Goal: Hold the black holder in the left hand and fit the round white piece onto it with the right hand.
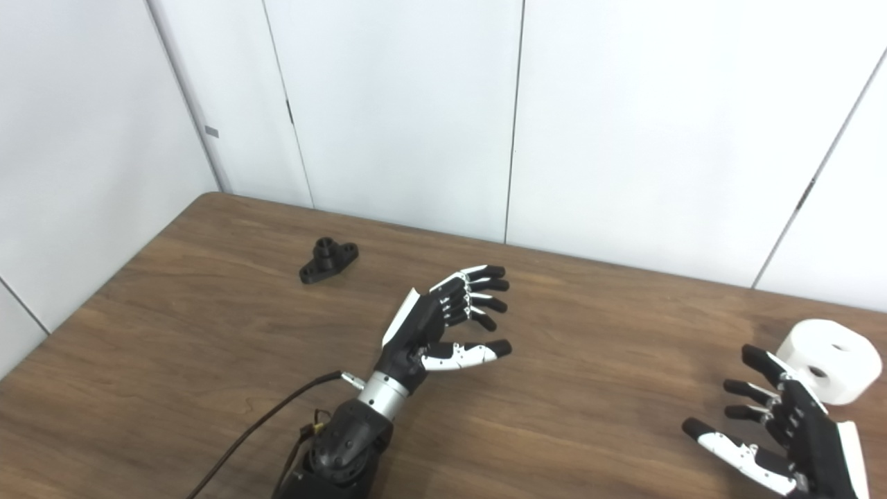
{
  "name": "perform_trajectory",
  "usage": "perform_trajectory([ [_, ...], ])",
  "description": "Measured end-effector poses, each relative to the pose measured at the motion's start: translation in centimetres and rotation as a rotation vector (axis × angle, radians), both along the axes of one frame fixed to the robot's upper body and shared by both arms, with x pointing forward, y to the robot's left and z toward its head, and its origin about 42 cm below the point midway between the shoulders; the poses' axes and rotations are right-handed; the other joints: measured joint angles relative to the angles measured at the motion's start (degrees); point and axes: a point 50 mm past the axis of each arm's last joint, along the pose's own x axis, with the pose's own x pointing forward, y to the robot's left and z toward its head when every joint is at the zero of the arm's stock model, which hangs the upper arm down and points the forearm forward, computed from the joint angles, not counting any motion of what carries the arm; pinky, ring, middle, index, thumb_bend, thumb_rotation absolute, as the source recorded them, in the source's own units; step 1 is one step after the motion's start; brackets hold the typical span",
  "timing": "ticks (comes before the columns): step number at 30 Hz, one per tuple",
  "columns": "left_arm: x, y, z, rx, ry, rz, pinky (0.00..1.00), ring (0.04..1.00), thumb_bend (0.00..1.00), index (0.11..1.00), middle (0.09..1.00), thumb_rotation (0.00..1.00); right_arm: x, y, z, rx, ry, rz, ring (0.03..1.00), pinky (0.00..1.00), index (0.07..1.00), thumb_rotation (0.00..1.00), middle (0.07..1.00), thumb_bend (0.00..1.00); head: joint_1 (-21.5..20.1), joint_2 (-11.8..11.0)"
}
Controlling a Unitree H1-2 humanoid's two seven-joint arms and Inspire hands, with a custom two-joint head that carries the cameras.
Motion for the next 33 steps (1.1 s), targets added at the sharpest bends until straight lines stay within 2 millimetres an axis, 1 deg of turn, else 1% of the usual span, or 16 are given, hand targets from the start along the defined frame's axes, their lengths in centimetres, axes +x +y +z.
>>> perform_trajectory([
  [4, 0.0, 0.1, 0.1, 0.043, 0.006, 0.012, 0.58, 0.718, 0.68, 0.760, 0.789, 0.00, 0.0, 0.0, 0.0, 0.001, 0.003, 0.000, 0.706, 0.58, 0.791, 0.06, 0.844, 0.67, 0.00, 0.00],
  [5, 0.0, 0.3, 0.2, 0.058, 0.014, 0.013, 0.59, 0.730, 0.69, 0.738, 0.785, 0.00, 0.0, 0.0, 0.0, 0.001, 0.003, 0.000, 0.697, 0.57, 0.789, 0.05, 0.839, 0.67, 0.00, 0.00],
  [7, -0.4, 0.6, 0.3, 0.069, 0.035, 0.010, 0.60, 0.736, 0.70, 0.722, 0.782, 0.00, 0.0, 0.0, 0.0, 0.001, 0.003, 0.000, 0.693, 0.56, 0.789, 0.05, 0.837, 0.66, 0.26, -0.17],
  [10, -1.0, 1.9, 0.2, 0.099, 0.075, 0.013, 0.61, 0.715, 0.71, 0.696, 0.750, 0.00, 0.0, -0.1, 0.0, 0.004, 0.003, -0.002, 0.699, 0.56, 0.793, 0.04, 0.842, 0.66, 0.35, -0.44],
  [12, -1.1, 3.3, 0.2, 0.142, 0.086, 0.009, 0.62, 0.722, 0.70, 0.686, 0.738, 0.00, -0.1, -0.3, 0.0, 0.002, 0.003, -0.005, 0.702, 0.57, 0.793, 0.04, 0.842, 0.66, 0.53, -0.44],
  [14, -0.9, 5.4, 1.0, 0.203, 0.070, 0.024, 0.65, 0.741, 0.70, 0.694, 0.751, 0.00, 0.0, -0.4, 0.0, 0.003, 0.002, -0.007, 0.707, 0.57, 0.792, 0.03, 0.845, 0.66, 0.53, -0.44],
  [16, -0.5, 7.6, 2.3, 0.268, 0.042, 0.051, 0.64, 0.745, 0.70, 0.701, 0.757, 0.00, -0.1, -0.5, 0.0, 0.001, 0.002, -0.009, 0.707, 0.56, 0.795, 0.03, 0.853, 0.65, 0.62, -0.44],
  [17, -0.1, 8.7, 3.1, 0.303, 0.023, 0.064, 0.62, 0.739, 0.70, 0.698, 0.754, 0.00, -0.1, -0.5, 0.1, -0.001, 0.002, -0.009, 0.704, 0.55, 0.794, 0.03, 0.854, 0.65, 0.70, -0.44],
  [19, 0.8, 10.2, 4.5, 0.354, -0.006, 0.079, 0.59, 0.727, 0.72, 0.699, 0.752, 0.00, 0.0, -0.6, 0.1, -0.006, 0.002, -0.005, 0.695, 0.53, 0.792, 0.05, 0.854, 0.65, 0.70, -0.44],
  [21, 1.6, 11.6, 6.2, 0.392, -0.031, 0.094, 0.59, 0.734, 0.74, 0.699, 0.757, 0.00, 0.1, -0.5, 0.2, -0.007, 0.000, 0.002, 0.688, 0.53, 0.788, 0.06, 0.850, 0.66, 0.70, -0.44],
  [24, 2.2, 12.8, 8.0, 0.427, -0.045, 0.117, 0.61, 0.747, 0.75, 0.714, 0.769, 0.00, 0.1, -0.4, 0.2, -0.007, 0.000, 0.003, 0.687, 0.55, 0.789, 0.06, 0.845, 0.66, 0.79, -0.44],
  [26, 2.4, 13.4, 8.5, 0.440, -0.036, 0.139, 0.63, 0.752, 0.75, 0.718, 0.776, 0.00, 0.1, -0.5, 0.2, -0.006, 0.001, 0.002, 0.692, 0.55, 0.791, 0.06, 0.846, 0.66, 0.79, -0.44],
  [27, 2.5, 13.7, 8.7, 0.444, -0.030, 0.149, 0.62, 0.755, 0.75, 0.721, 0.783, 0.00, 0.1, -0.5, 0.1, -0.005, 0.002, 0.000, 0.695, 0.55, 0.791, 0.06, 0.847, 0.66, 0.97, -0.44],
  [29, 2.4, 14.3, 9.3, 0.462, -0.024, 0.178, 0.58, 0.740, 0.74, 0.731, 0.789, 0.00, 0.0, -0.6, 0.1, -0.003, 0.008, -0.003, 0.697, 0.55, 0.791, 0.07, 0.851, 0.66, 0.97, -0.44],
  [31, 2.4, 15.0, 10.1, 0.486, -0.036, 0.215, 0.58, 0.746, 0.75, 0.725, 0.787, 0.00, 0.0, -0.6, 0.1, -0.001, 0.011, -0.004, 0.699, 0.55, 0.790, 0.06, 0.853, 0.66, 1.14, -0.44],
  [33, 2.6, 15.7, 11.0, 0.521, -0.048, 0.272, 0.68, 0.817, 0.75, 0.740, 0.826, 0.00, 0.0, -0.6, 0.1, 0.003, 0.013, -0.003, 0.702, 0.55, 0.789, 0.05, 0.856, 0.65, 1.23, -0.44],
])
